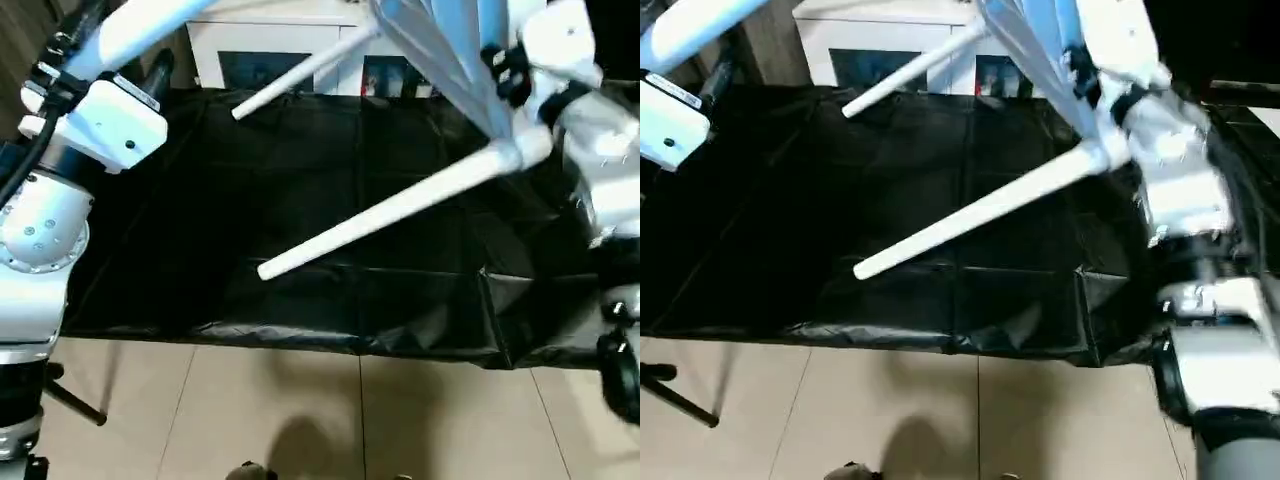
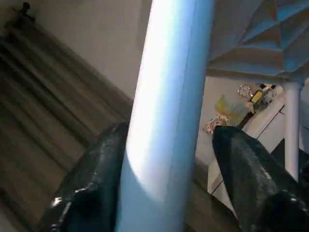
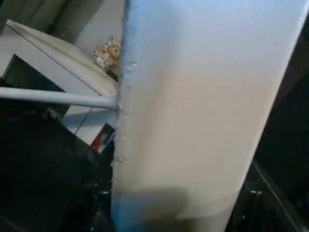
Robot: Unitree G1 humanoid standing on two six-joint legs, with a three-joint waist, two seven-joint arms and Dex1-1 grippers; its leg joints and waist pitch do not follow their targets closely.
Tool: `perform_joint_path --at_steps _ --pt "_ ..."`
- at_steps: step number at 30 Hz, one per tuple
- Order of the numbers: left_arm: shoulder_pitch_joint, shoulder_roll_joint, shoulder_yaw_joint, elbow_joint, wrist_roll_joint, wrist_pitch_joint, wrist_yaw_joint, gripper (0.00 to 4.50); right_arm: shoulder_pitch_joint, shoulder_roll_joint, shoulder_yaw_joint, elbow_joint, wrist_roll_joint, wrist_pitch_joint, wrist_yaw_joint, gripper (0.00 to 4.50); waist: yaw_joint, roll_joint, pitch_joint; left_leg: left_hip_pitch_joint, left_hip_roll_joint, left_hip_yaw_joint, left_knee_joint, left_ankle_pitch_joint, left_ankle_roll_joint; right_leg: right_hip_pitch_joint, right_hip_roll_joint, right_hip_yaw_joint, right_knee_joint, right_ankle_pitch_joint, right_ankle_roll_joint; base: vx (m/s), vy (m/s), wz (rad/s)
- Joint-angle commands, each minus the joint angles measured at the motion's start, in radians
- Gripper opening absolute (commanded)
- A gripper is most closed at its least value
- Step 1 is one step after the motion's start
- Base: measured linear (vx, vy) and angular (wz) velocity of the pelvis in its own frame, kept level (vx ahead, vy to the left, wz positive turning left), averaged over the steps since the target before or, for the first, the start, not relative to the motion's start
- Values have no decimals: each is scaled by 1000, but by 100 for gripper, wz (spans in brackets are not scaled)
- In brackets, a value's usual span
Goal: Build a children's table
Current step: Flip table
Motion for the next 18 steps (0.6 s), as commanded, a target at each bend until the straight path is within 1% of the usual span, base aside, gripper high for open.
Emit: perform_joint_path --at_steps 1,2,4,5,6,8,9,11,12,13,14,16,17,18 --pt "3 -6 4 4 -3 -3 1 294 -39 -46 42 -39 -105 -78 11 170 -5 -27 -88 17 21 2 -54 -46 45 55 -53 37 -54 -23 -229 0 0 0" --pt "7 -14 11 4 -5 5 2 272 -57 -52 50 -20 -110 -90 20 170 -4 -28 -86 18 21 2 -55 -53 44 53 -53 37 -55 -31 -228 0 0 0" --pt "12 -24 20 5 -6 22 5 259 -85 -62 63 7 -120 -110 33 170 -5 -28 -87 19 23 2 -55 -65 39 53 -54 37 -55 -39 -231 0 0 0" --pt "15 -29 25 7 -6 30 10 254 -101 -68 69 22 -129 -123 40 170 -7 -32 -86 20 23 2 -54 -74 39 52 -53 36 -55 -44 -236 0 0 0" --pt "15 -29 25 7 -6 30 10 254 -101 -68 69 22 -129 -123 40 170 -6 -31 -85 20 23 4 -54 -81 40 50 -53 37 -58 -53 -233 0 0 0" --pt "20 -42 33 8 -14 52 18 229 -126 -75 79 46 -140 -142 52 170 -7 -32 -85 19 24 3 -55 -79 41 51 -54 37 -56 -54 -230 0 0 0" --pt "22 -50 35 8 -21 60 21 218 -134 -78 83 53 -143 -149 57 170 -6 -35 -84 20 24 3 -55 -79 43 50 -54 36 -58 -57 -229 0 0 0" --pt "22 -96 44 12 -76 90 27 212 -161 -87 107 80 -157 -177 85 170 -6 -32 -84 22 24 5 -55 -97 34 46 -54 37 -58 -63 -236 0 0 0" --pt "22 -114 49 13 -100 101 29 204 -167 -90 114 86 -161 -183 96 170 -5 -38 -84 23 25 6 -55 -102 37 47 -53 37 -59 -58 -238 0 0 0" --pt "24 -128 44 14 -111 112 23 191 -176 -92 124 96 -168 -194 109 170 -5 -38 -84 22 25 6 -54 -104 40 46 -53 38 -59 -58 -238 0 0 0" --pt "27 -140 33 16 -116 125 14 181 -186 -94 134 108 -178 -205 120 170 -6 -37 -84 21 25 6 -54 -109 43 46 -54 37 -59 -66 -237 0 0 0" --pt "28 -155 26 17 -123 140 7 178 -199 -95 142 125 -184 -218 128 170 -6 -36 -81 22 25 5 -55 -121 43 44 -54 37 -62 -83 -230 0 0 0" --pt "31 -207 13 14 -171 196 -12 175 -241 -99 167 170 -205 -249 159 170 -10 -37 -81 24 28 5 -56 -142 34 43 -55 36 -62 -102 -231 0 0 0" --pt "32 -225 10 13 -189 219 -19 172 -257 -100 177 185 -214 -259 170 170 -10 -38 -79 23 26 4 -57 -156 29 41 -54 35 -65 -119 -230 0 0 0"
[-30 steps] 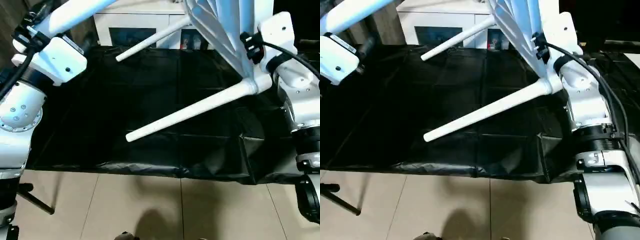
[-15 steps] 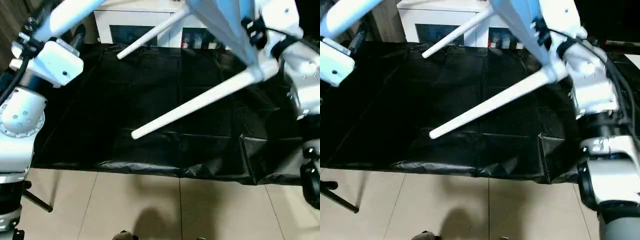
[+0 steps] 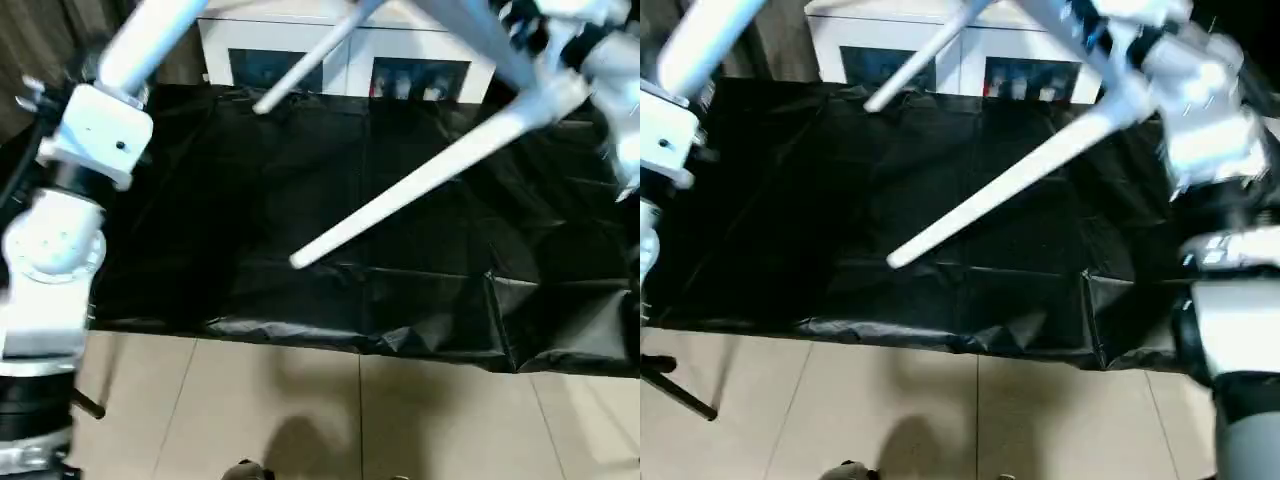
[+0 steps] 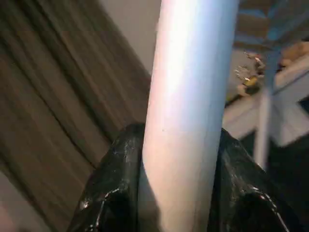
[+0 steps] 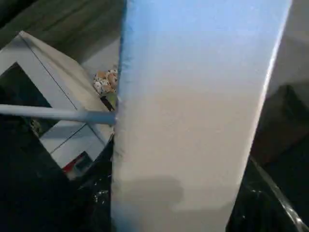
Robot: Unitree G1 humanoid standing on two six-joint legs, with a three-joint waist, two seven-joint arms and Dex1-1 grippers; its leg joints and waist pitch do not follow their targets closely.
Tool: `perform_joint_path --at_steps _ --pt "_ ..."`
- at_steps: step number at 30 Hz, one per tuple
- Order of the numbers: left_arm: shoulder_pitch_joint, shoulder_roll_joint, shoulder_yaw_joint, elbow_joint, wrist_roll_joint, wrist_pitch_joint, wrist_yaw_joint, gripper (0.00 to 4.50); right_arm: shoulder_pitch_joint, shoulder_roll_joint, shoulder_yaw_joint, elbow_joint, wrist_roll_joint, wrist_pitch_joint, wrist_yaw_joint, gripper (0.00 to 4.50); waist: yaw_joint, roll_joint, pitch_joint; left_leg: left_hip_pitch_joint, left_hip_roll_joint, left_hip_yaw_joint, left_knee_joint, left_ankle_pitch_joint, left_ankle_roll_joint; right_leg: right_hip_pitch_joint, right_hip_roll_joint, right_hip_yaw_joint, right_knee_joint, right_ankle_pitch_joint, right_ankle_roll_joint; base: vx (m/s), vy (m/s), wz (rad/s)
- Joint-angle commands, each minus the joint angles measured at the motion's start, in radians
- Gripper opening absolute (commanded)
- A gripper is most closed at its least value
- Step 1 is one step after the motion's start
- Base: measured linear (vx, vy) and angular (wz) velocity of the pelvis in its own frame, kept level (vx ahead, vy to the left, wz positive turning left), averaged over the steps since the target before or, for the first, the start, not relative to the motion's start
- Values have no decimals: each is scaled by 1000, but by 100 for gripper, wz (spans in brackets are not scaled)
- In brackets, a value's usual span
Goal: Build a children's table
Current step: Flip table
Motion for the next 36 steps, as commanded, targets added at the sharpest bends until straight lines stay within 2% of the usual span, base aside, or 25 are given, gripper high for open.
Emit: perform_joint_path --at_steps 1,4,6,8,11,14,15,19,22,24,25,26,28,30,32,34,35,36 --pt "1 -29 -20 6 -70 49 -14 169 -18 -16 85 -2 -99 -91 59 170 -11 -22 -77 33 27 -1 -60 -192 15 35 -49 35 -69 -145 -225 0 0 0" --pt "6 -60 -30 12 -98 91 -29 166 -70 -27 125 45 -129 -116 108 170 -17 -19 -76 31 28 -5 -64 -221 2 34 -48 33 -70 -168 -204 0 0 0" --pt "7 -82 -33 17 -118 118 -37 162 -102 -32 157 80 -156 -130 155 170 -18 -23 -74 35 29 -4 -64 -257 -4 29 -47 34 -74 -181 -203 0 0 0" --pt "12 -102 -36 30 -139 142 -50 160 -141 -29 193 126 -189 -154 208 170 -21 -25 -74 30 28 -6 -64 -267 -6 32 -48 34 -72 -187 -203 0 0 0" --pt "19 -118 -38 34 -144 164 -63 157 -171 -24 217 165 -209 -161 259 170 -24 -29 -71 29 30 -7 -66 -288 -7 30 -49 34 -76 -207 -193 0 0 0" --pt "27 -132 -37 42 -158 179 -68 153 -206 -14 235 197 -229 -175 303 170 -24 -30 -72 30 31 -9 -67 -291 -11 30 -49 34 -73 -188 -196 0 0 0" --pt "31 -140 -41 50 -167 190 -71 153 -230 -7 253 221 -248 -187 319 170 -26 -34 -72 29 31 -9 -67 -294 -9 30 -47 33 -72 -183 -200 0 0 0" --pt "35 -154 -49 65 -177 208 -78 149 -269 6 285 268 -279 -206 350 170 -25 -35 -71 33 33 -8 -66 -310 -6 24 -49 36 -75 -208 -196 0 0 0" --pt "53 -166 -50 88 -193 224 -101 149 -306 26 322 305 -324 -233 364 170 -28 -37 -70 30 33 -8 -67 -302 -9 24 -46 35 -73 -186 -199 0 0 0" --pt "66 -169 -59 103 -186 219 -106 148 -313 47 318 314 -312 -234 392 170 -31 -43 -70 25 34 -8 -68 -292 -3 28 -47 36 -71 -176 -198 0 0 0" --pt "70 -173 -59 107 -190 219 -104 148 -314 52 317 317 -309 -241 394 205 -33 -43 -71 25 34 -9 -68 -284 -1 30 -49 36 -70 -168 -194 0 0 0" --pt "76 -176 -59 111 -186 211 -94 148 -313 58 318 319 -308 -248 389 240 -38 -47 -72 24 35 -9 -69 -273 -1 30 -48 36 -69 -153 -196 0 0 0" --pt "87 -186 -53 118 -193 209 -89 148 -308 69 310 320 -300 -258 375 242 -43 -43 -72 26 37 -11 -70 -279 -8 30 -47 35 -68 -141 -200 0 0 0" --pt "93 -185 -55 122 -190 204 -88 148 -300 73 304 312 -291 -265 369 254 -51 -47 -71 27 40 -14 -75 -317 -25 30 -47 34 -69 -152 -196 0 0 0" --pt "107 -187 -62 133 -189 193 -86 148 -276 84 275 290 -254 -295 335 285 -57 -54 -70 30 39 -13 -75 -335 -29 28 -45 35 -72 -152 -193 0 0 0" --pt "112 -188 -65 142 -187 185 -85 148 -259 93 247 268 -235 -325 272 295 -60 -57 -71 30 40 -14 -76 -338 -33 28 -46 34 -71 -145 -192 0 0 0" --pt "115 -190 -66 151 -182 177 -81 148 -238 101 220 239 -215 -335 229 304 -60 -57 -71 32 39 -14 -75 -331 -37 26 -47 35 -71 -136 -191 0 0 0" --pt "117 -186 -69 160 -173 171 -80 148 -198 108 185 179 -194 -346 154 304 -58 -56 -74 31 39 -15 -76 -310 -41 32 -48 35 -70 -111 -186 0 0 0"
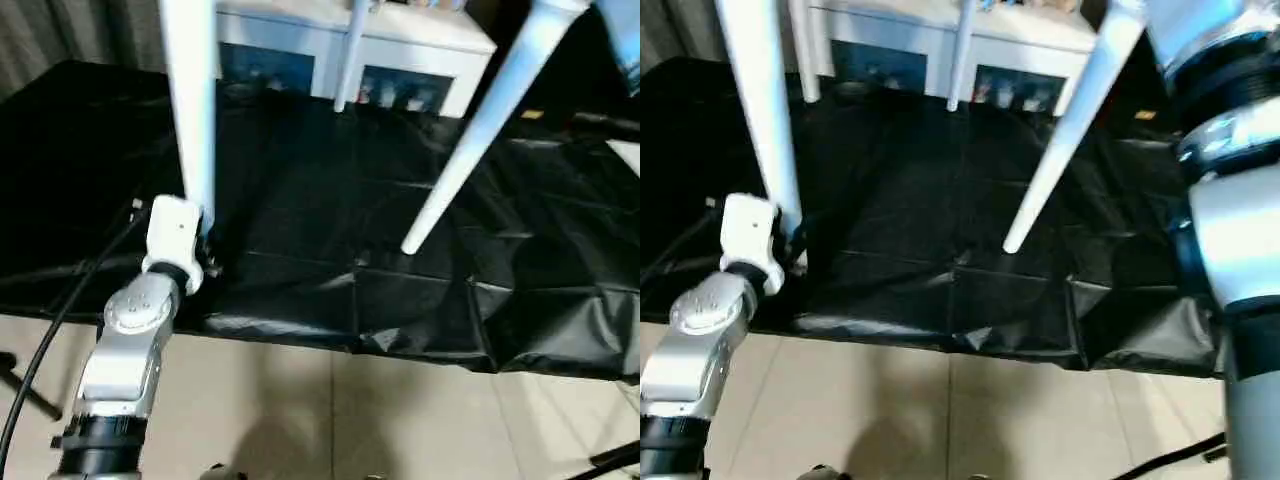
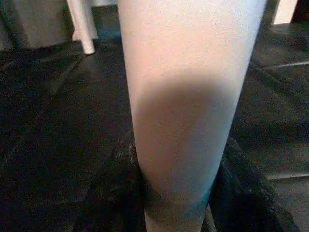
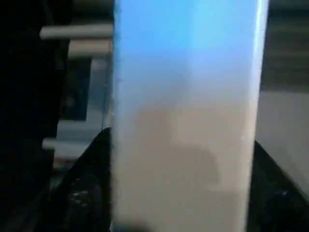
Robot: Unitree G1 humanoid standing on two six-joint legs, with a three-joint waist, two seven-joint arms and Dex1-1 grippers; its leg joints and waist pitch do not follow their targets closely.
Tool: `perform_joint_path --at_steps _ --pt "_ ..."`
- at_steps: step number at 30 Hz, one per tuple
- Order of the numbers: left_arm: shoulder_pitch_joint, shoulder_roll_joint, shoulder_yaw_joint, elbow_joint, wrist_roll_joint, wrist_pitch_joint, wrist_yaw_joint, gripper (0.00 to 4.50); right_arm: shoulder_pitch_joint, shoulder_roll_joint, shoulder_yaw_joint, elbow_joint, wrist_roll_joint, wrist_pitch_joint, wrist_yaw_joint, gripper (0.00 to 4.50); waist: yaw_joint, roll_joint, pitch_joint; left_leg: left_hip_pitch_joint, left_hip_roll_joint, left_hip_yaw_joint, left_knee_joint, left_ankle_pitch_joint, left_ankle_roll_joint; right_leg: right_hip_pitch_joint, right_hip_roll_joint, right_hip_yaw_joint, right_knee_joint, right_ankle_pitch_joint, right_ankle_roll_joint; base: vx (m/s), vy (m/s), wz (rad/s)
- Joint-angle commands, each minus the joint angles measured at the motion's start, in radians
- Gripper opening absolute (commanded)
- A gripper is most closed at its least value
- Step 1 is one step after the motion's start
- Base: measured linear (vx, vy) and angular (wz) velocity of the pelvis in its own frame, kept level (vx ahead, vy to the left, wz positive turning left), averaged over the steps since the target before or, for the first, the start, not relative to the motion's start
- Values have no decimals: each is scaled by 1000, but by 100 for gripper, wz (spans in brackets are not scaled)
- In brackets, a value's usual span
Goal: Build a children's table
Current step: Flip table
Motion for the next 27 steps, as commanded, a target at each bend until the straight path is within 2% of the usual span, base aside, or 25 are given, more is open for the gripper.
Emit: perform_joint_path --at_steps 1,2,3,5,6,7,8,9,10,11,12,13,14,15,17,18,19,20,21,22,23,24,26,27 --pt "-33 3 -20 -49 20 -57 0 148 64 19 4 -33 14 -33 -39 329 -8 35 -66 38 33 -14 -78 -310 -42 29 -53 36 -68 -112 -186 0 0 0" --pt "-33 5 -20 -45 22 -60 1 148 82 21 -9 -58 20 -39 -72 329 -7 30 -75 40 32 -13 -74 -247 -39 34 -50 35 -58 -33 -191 0 0 0" --pt "-35 8 -15 -35 24 -72 6 148 127 33 -49 -111 57 -59 -109 334 -5 39 -74 38 30 -10 -73 -219 -31 36 -49 35 -57 12 -196 0 0 0" --pt "-39 12 -14 -24 21 -77 2 148 174 40 -84 -167 81 -78 -148 335 -4 38 -77 38 30 -10 -72 -205 -25 40 -49 34 -54 36 -202 0 0 0" --pt "-41 16 -13 -14 20 -80 -1 148 212 48 -106 -213 106 -103 -163 335 -2 47 -77 41 30 -9 -72 -203 -26 39 -48 34 -55 52 -202 0 0 0" --pt "-41 16 -13 -14 20 -80 -1 148 212 48 -106 -213 106 -103 -163 335 -2 47 -77 41 30 -9 -72 -203 -26 39 -48 34 -55 52 -202 0 0 0" --pt "-44 24 -17 0 24 -87 -7 148 268 63 -142 -278 148 -141 -189 335 -1 50 -80 43 29 -10 -72 -200 -26 43 -46 32 -52 69 -207 0 0 0" --pt "-44 25 -17 1 24 -87 -8 148 273 65 -145 -284 151 -143 -192 335 0 50 -79 40 28 -9 -71 -194 -22 45 -48 34 -51 79 -209 0 0 0" --pt "-49 29 -17 25 24 -98 -10 148 363 87 -181 -393 208 -200 -222 335 2 66 -80 43 28 -11 -72 -195 -23 44 -48 33 -51 86 -206 0 0 0" --pt "-50 30 -17 31 24 -101 -11 148 387 90 -185 -423 221 -216 -227 335 3 62 -79 46 30 -9 -73 -203 -24 42 -49 33 -55 85 -203 0 0 0" --pt "-55 36 -16 54 27 -112 -11 148 458 111 -196 -500 295 -241 -214 335 3 61 -80 47 29 -11 -75 -211 -24 46 -47 32 -55 84 -198 0 0 0" --pt "-57 38 -17 60 28 -114 -12 148 474 116 -197 -515 314 -244 -207 335 3 61 -80 47 29 -11 -75 -211 -24 46 -47 32 -55 84 -198 0 0 0" --pt "-61 44 -19 74 35 -120 -13 148 515 130 -198 -554 363 -245 -188 335 1 66 -81 48 31 -14 -78 -237 -27 46 -47 31 -54 66 -201 0 0 0" --pt "-64 48 -20 87 42 -129 -8 148 552 139 -195 -591 394 -238 -177 335 3 66 -79 51 30 -13 -78 -252 -23 45 -46 32 -58 46 -203 0 0 0" --pt "-69 60 -28 110 54 -145 -13 148 636 161 -193 -659 443 -198 -172 335 3 70 -75 48 31 -14 -81 -268 -29 44 -48 33 -60 10 -203 0 0 0" --pt "-69 60 -27 114 54 -147 -12 148 646 164 -192 -666 447 -193 -172 335 2 70 -73 49 31 -16 -84 -288 -38 45 -48 33 -63 -25 -199 0 0 0" --pt "-72 60 -25 123 53 -153 -10 148 676 173 -190 -687 458 -178 -174 335 4 86 -72 51 29 -18 -84 -302 -44 43 -48 33 -64 -39 -196 0 0 0" --pt "-76 62 -14 155 56 -182 8 148 766 204 -203 -734 481 -123 -201 335 -2 79 -69 52 29 -16 -87 -334 -52 41 -46 34 -73 -68 -188 0 0 0" --pt "-76 61 -7 167 60 -197 24 148 795 216 -211 -740 482 -110 -218 335 0 84 -66 55 29 -19 -90 -355 -56 38 -47 34 -75 -92 -186 0 0 0" --pt "-77 61 -3 172 61 -203 31 148 807 220 -215 -742 482 -105 -225 335 -4 83 -66 57 29 -23 -95 -413 -72 37 -49 32 -81 -163 -176 0 0 0" --pt "-69 54 21 199 24 -231 13 148 891 251 -249 -739 497 -66 -278 335 -4 88 -68 57 28 -25 -94 -412 -77 38 -49 33 -81 -166 -175 0 0 0" --pt "-69 54 21 199 24 -231 13 148 891 251 -249 -739 497 -66 -278 335 -5 86 -66 56 28 -23 -95 -416 -79 34 -50 35 -85 -172 -176 0 0 0" --pt "-62 82 32 236 40 -266 29 148 982 269 -280 -722 499 -42 -327 335 -7 87 -69 54 27 -25 -95 -415 -80 39 -51 34 -83 -173 -173 0 0 0" --pt "-61 87 34 240 43 -269 32 148 995 271 -285 -715 493 -39 -337 335 -9 86 -67 51 25 -25 -95 -407 -76 39 -50 35 -86 -173 -171 0 0 0"
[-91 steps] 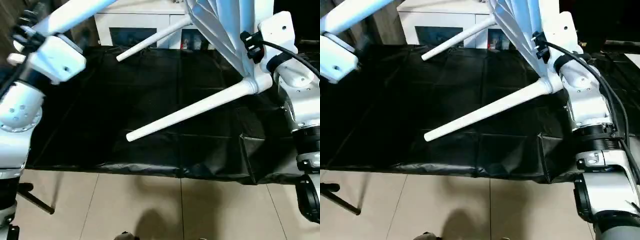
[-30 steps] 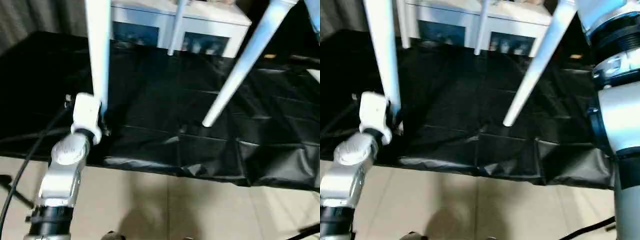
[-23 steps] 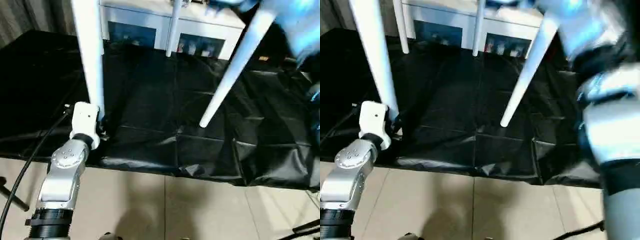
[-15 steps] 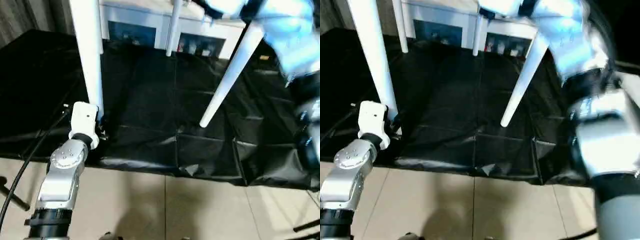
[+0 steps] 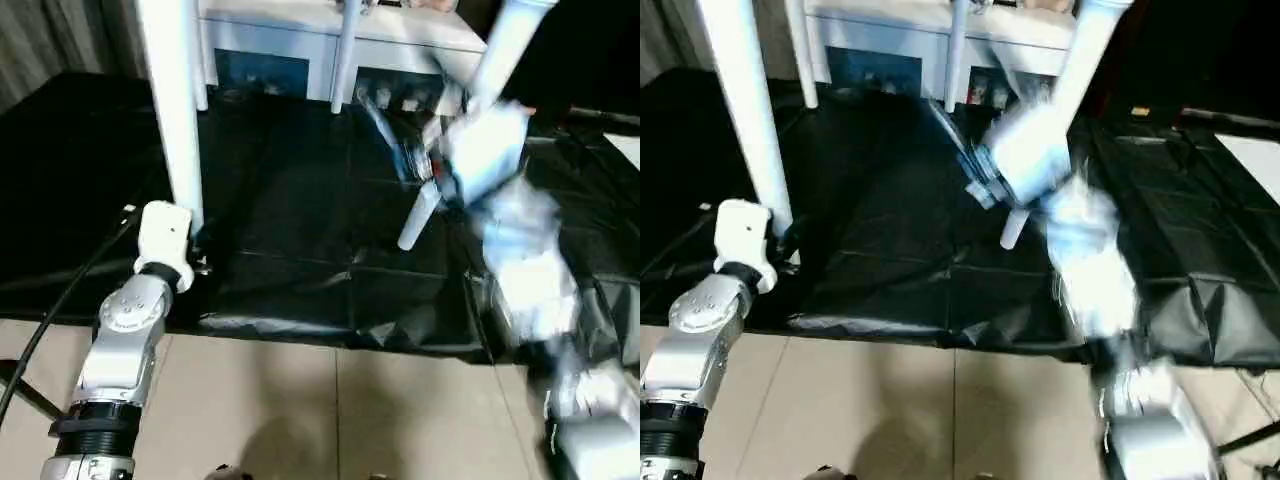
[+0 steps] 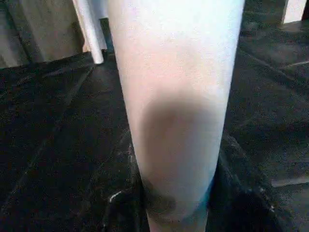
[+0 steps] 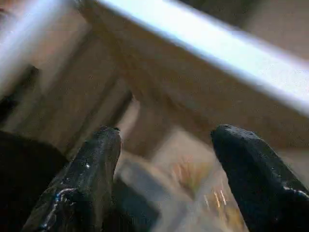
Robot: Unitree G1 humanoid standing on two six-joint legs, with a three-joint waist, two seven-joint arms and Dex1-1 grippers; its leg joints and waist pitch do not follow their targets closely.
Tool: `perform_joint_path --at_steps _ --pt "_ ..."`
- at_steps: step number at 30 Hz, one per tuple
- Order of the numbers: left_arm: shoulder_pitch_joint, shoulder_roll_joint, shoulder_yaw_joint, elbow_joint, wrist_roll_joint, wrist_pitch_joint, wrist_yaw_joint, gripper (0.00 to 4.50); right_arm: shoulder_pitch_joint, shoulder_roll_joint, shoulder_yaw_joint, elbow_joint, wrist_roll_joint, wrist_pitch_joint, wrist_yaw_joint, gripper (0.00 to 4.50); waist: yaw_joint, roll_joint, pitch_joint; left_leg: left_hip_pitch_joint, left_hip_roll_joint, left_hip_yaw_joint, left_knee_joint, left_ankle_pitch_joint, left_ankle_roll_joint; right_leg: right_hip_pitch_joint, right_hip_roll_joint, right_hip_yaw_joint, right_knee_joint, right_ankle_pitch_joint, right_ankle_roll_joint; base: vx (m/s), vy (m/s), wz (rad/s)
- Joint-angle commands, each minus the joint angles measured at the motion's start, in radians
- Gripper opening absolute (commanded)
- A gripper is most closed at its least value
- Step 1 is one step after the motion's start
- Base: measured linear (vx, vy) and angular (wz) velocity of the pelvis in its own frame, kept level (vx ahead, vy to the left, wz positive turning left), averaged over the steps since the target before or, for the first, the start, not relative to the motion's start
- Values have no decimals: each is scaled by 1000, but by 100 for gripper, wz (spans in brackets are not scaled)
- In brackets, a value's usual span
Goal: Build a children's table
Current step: Flip table
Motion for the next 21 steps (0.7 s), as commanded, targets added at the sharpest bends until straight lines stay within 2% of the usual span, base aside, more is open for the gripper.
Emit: perform_joint_path --at_steps 1,4,5,8,9,11,13,14,15,16,17,21 --pt "-9 45 14 -1 57 -47 28 148 27 -2 -46 21 -2 33 -48 335 -3 41 -79 38 21 -23 -95 -411 -71 26 -54 36 -84 -197 -170 0 0 0" --pt "-3 58 18 4 48 -53 16 148 76 -1 -80 20 -40 94 -120 335 -7 41 -79 35 20 -24 -96 -406 -70 26 -55 35 -87 -226 -166 0 0 0" --pt "-2 58 20 5 42 -56 12 148 86 4 -92 9 -38 119 -134 335 -8 45 -79 37 21 -25 -95 -412 -71 25 -55 35 -87 -229 -166 0 0 0" --pt "0 55 23 13 31 -65 11 148 103 19 -112 -11 -33 174 -166 335 -10 45 -77 39 20 -25 -95 -424 -68 21 -54 35 -90 -247 -161 0 0 0" --pt "2 49 26 21 19 -71 7 148 104 28 -125 -7 -18 217 -184 335 -11 38 -77 37 20 -24 -95 -420 -67 22 -54 35 -91 -252 -159 0 0 0" --pt "3 45 26 26 12 -76 2 148 95 33 -138 12 4 253 -193 335 -10 43 -78 38 21 -26 -96 -416 -69 22 -55 35 -88 -251 -159 0 0 0" --pt "3 38 24 33 -5 -78 -12 148 42 14 -146 104 16 311 -168 335 -12 44 -78 39 19 -25 -95 -419 -73 21 -54 34 -86 -247 -166 0 0 0" --pt "3 38 24 33 -5 -78 -12 148 42 14 -146 104 16 311 -168 335 -12 44 -78 39 19 -25 -95 -419 -73 21 -54 34 -86 -247 -166 0 0 0" --pt "3 37 20 40 -14 -74 -25 148 8 2 -150 163 21 338 -145 335 -11 48 -78 44 19 -23 -92 -425 -74 16 -55 35 -88 -249 -169 0 0 0" --pt "3 37 19 41 -15 -74 -27 148 -1 0 -151 180 27 343 -133 335 -11 46 -78 44 19 -23 -92 -424 -74 17 -54 34 -89 -246 -171 0 0 0" --pt "2 35 15 48 -20 -73 -37 148 -48 -7 -159 263 61 368 -70 335 -11 48 -80 41 18 -22 -90 -412 -71 20 -56 35 -86 -226 -179 0 0 0" --pt "4 33 7 62 -35 -69 -63 148 -174 -22 -160 478 73 357 67 335 -7 52 -81 38 19 -18 -84 -383 -53 24 -59 35 -83 -188 -220 0 0 0"
